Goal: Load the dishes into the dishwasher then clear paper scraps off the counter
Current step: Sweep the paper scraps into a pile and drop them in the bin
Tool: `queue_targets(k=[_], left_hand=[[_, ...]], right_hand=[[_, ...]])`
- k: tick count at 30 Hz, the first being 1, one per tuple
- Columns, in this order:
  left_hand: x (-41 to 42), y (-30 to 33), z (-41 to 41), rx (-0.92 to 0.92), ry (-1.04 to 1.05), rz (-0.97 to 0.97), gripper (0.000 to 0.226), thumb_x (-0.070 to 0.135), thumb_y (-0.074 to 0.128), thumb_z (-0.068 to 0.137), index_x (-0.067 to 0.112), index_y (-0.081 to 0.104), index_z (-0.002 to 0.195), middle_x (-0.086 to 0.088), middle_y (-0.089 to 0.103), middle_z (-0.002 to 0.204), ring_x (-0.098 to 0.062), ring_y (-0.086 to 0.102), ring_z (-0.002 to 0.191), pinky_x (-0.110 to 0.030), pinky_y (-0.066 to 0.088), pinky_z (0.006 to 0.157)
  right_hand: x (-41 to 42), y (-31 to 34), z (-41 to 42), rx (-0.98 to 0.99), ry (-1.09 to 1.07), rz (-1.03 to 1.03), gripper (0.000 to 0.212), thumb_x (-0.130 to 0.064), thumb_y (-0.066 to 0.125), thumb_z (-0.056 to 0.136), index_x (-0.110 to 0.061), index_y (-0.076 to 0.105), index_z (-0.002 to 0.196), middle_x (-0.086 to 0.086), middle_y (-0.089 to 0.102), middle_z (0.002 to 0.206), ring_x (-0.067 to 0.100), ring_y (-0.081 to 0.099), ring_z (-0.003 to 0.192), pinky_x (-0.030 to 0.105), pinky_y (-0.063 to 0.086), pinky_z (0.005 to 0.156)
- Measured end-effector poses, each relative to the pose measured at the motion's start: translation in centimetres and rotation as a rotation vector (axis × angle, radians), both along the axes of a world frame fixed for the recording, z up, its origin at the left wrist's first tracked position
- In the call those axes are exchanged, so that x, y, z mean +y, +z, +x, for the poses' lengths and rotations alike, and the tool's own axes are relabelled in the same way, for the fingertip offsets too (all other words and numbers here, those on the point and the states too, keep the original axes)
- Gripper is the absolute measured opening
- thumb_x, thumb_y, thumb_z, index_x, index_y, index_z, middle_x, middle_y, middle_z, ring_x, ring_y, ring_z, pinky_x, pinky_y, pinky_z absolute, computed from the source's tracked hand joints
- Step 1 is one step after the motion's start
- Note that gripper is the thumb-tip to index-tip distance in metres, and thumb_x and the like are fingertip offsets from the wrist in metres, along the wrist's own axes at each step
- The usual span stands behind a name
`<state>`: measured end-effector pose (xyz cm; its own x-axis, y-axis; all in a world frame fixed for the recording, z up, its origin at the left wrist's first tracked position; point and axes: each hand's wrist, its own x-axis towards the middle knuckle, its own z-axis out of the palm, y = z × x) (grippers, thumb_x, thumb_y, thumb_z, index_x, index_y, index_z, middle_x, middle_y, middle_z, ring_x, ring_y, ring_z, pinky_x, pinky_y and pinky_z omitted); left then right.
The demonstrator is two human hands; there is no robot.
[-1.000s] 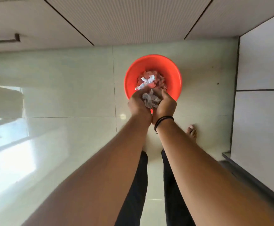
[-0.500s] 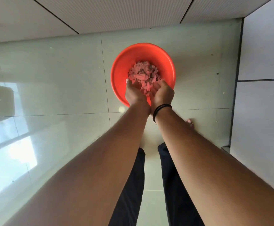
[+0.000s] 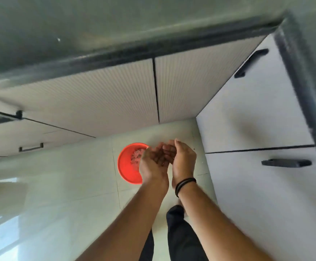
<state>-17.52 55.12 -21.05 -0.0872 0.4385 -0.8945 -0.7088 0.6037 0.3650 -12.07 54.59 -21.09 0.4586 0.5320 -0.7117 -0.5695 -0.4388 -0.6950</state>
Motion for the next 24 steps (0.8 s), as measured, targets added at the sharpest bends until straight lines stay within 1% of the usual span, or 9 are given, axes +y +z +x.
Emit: queue_targets(k=[5,10,14,15,17,19,21,22,24], left_hand=[[2.3,13.5,7.5,-0.079,-0.087,0.185,0.034,0.019,0.044,0.103,-0.001,0.069,0.091,-0.017,0.069,0.089,-0.028,0.066,0.084,-0.040,0.052,0.094],[4.4,23.2,13.9,-0.151,-0.238,0.437,0.036,0.018,0.042,0.104,0.001,0.070,0.090,-0.014,0.071,0.083,-0.022,0.068,0.076,-0.033,0.056,0.080],[6.9,26.5,17.4,-0.091,-0.482,0.664,0.032,0.017,0.046,0.105,0.000,0.072,0.109,-0.016,0.074,0.105,-0.025,0.071,0.097,-0.035,0.055,0.096],[7.8,26.5,18.2,0.015,-0.580,0.736,0.030,0.016,0.047,0.105,0.001,0.071,0.114,-0.015,0.074,0.112,-0.023,0.070,0.106,-0.035,0.054,0.101],[10.2,25.3,19.6,0.391,-0.848,0.922,0.030,0.015,0.051,0.104,0.006,0.067,0.128,-0.010,0.067,0.131,-0.018,0.061,0.125,-0.032,0.045,0.111],[13.2,23.1,20.6,0.829,-1.196,1.051,0.046,0.025,0.052,0.105,0.009,0.049,0.148,-0.011,0.044,0.156,-0.023,0.035,0.148,-0.037,0.026,0.123],[15.9,20.7,20.6,1.181,-1.523,1.050,0.065,0.041,0.043,0.106,0.009,0.023,0.159,-0.011,0.013,0.169,-0.027,0.005,0.157,-0.042,0.007,0.127],[17.7,19.8,21.0,1.272,-1.638,1.033,0.071,0.047,0.037,0.106,0.009,0.014,0.161,-0.011,0.003,0.170,-0.027,-0.004,0.157,-0.043,0.002,0.127],[20.6,18.5,21.5,1.381,-1.772,1.041,0.077,0.054,0.029,0.106,0.008,0.003,0.162,-0.010,-0.009,0.169,-0.028,-0.013,0.155,-0.044,-0.004,0.126]], right_hand=[[1.7,14.1,7.1,-0.150,-0.056,0.222,0.032,-0.009,0.047,0.100,-0.004,0.069,0.078,0.008,0.070,0.067,0.017,0.065,0.061,0.027,0.053,0.060],[3.2,23.5,13.3,-0.284,-0.142,0.404,0.027,-0.009,0.051,0.097,0.001,0.071,0.082,0.015,0.071,0.076,0.022,0.066,0.071,0.033,0.056,0.067],[5.5,26.2,18.7,-0.411,-0.201,0.438,0.025,-0.011,0.053,0.099,-0.006,0.070,0.081,0.011,0.068,0.076,0.019,0.063,0.070,0.031,0.054,0.067],[5.8,26.1,20.1,-0.520,-0.188,0.410,0.024,-0.014,0.054,0.098,-0.010,0.071,0.081,0.006,0.070,0.077,0.017,0.065,0.072,0.031,0.056,0.070],[6.4,25.3,23.0,-0.796,-0.112,0.311,0.020,-0.020,0.055,0.097,-0.015,0.073,0.090,-0.001,0.073,0.089,0.015,0.067,0.087,0.034,0.055,0.085],[7.0,23.7,26.0,-1.064,0.091,0.144,0.029,-0.029,0.053,0.099,-0.012,0.068,0.117,0.005,0.068,0.121,0.022,0.057,0.121,0.035,0.044,0.106],[7.4,21.5,28.3,-1.275,0.386,-0.158,0.065,-0.047,0.045,0.100,-0.004,0.040,0.148,0.016,0.037,0.155,0.032,0.021,0.149,0.039,0.020,0.121],[8.3,20.2,29.5,-1.317,0.472,-0.310,0.079,-0.056,0.039,0.099,-0.001,0.024,0.154,0.018,0.020,0.162,0.034,0.007,0.152,0.042,0.011,0.124],[9.8,18.1,30.7,-1.337,0.550,-0.521,0.094,-0.067,0.028,0.096,0.000,0.005,0.157,0.021,0.001,0.165,0.035,-0.007,0.153,0.047,0.005,0.124]])
